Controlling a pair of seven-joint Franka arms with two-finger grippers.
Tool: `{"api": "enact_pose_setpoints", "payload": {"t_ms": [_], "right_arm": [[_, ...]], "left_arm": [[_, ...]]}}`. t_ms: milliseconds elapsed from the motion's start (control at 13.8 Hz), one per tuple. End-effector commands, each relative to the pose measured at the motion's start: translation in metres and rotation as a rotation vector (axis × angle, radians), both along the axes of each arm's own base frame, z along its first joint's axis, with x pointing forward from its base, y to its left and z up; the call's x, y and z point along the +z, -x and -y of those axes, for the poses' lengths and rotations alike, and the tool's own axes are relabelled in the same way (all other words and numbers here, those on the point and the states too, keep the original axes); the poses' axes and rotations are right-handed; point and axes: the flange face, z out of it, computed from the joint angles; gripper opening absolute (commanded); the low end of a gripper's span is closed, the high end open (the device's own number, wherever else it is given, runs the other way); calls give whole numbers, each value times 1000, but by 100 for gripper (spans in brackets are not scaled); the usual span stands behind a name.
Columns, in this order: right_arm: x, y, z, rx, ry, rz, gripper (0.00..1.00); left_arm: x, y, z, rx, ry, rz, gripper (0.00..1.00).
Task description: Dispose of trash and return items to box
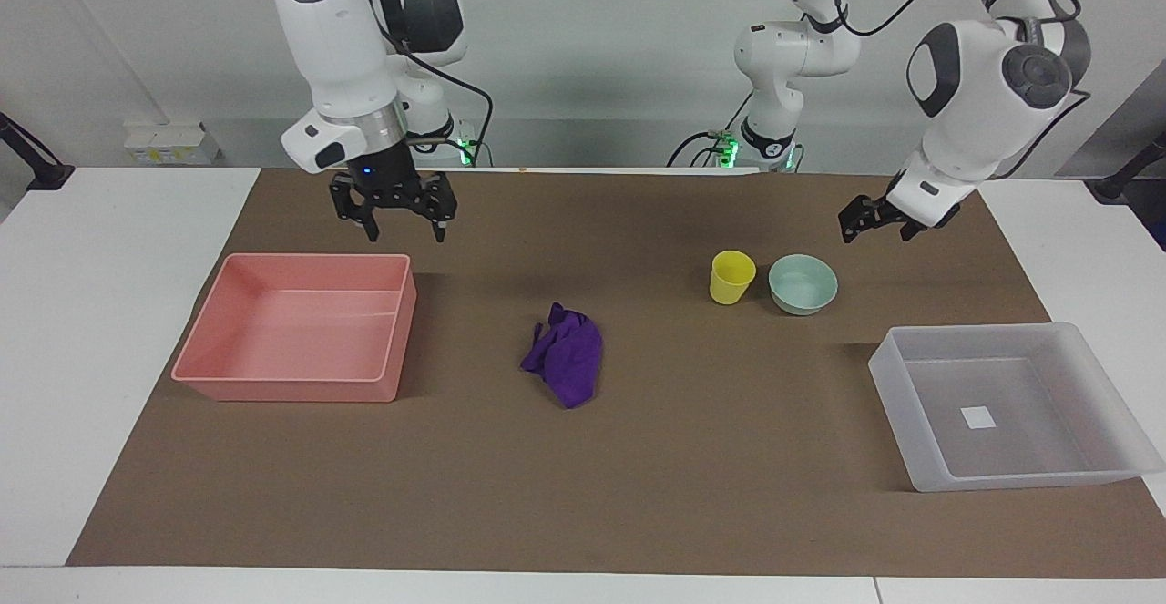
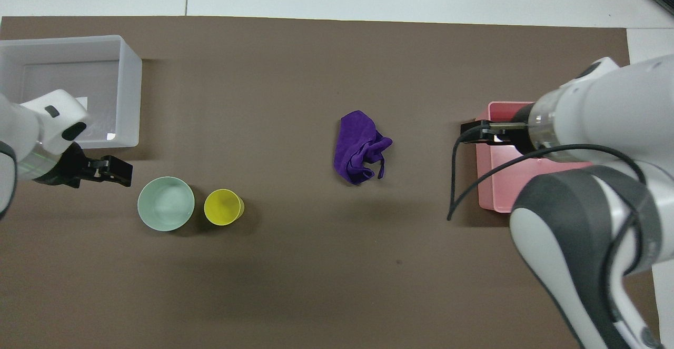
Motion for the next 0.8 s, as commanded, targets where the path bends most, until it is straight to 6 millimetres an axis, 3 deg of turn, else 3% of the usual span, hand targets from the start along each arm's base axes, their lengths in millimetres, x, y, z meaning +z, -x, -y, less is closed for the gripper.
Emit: {"api": "enact_pose_setpoints", "payload": {"t_ms": [0,145,290,362,507,652,725], "right_arm": [[-42,-23,-36,-18,-39,36,100],[-80,-34,-70,-3,-54,64,100],[-109,-37,-101,23,-66,86,100],[-119,-38,-111,24,-71,94,100],[-143,-39,-132,44,-82,118,100],[-172,-39,-155,49,-97,139,100],[-186,-36,-167,63,-98,141,100]], "left_arm": [[-66,38,-2,-16,13,25,100],[-99,51,-5,-13,13,37,100],[-110,51,-6,-5,13,55,100],[-117,49,-7,-1,14,46,84],[-130,49,-8,8,14,20,27],[-132,45,-17,25,14,10,3],[-129,43,-17,26,14,9,0]]}}
